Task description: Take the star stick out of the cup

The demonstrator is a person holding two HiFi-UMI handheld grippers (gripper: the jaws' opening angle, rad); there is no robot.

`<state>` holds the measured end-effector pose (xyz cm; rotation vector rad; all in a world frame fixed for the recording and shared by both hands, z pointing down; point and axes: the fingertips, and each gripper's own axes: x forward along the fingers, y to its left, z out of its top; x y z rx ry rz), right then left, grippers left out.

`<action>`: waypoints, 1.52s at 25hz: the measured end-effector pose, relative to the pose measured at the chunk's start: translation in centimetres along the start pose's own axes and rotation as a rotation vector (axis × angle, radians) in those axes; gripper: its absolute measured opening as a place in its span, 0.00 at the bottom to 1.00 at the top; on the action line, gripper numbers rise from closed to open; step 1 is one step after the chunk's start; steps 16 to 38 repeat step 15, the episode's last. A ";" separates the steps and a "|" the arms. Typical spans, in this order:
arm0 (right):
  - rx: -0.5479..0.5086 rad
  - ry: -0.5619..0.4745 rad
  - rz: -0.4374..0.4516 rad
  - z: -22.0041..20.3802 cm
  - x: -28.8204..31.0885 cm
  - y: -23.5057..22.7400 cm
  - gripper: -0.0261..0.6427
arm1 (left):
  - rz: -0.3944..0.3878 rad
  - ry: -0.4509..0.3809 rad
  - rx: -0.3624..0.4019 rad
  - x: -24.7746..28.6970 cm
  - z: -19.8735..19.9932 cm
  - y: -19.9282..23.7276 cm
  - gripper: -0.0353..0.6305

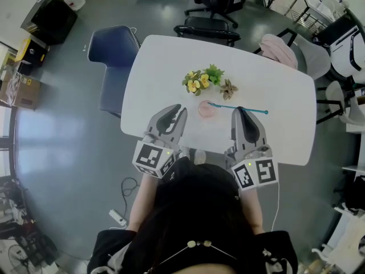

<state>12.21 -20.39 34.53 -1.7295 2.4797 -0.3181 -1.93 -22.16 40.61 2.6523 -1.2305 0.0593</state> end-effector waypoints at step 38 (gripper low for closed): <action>-0.006 0.004 0.009 0.3 -0.3 0.5 0.07 | -0.002 0.004 0.000 -0.1 -0.1 0.0 0.13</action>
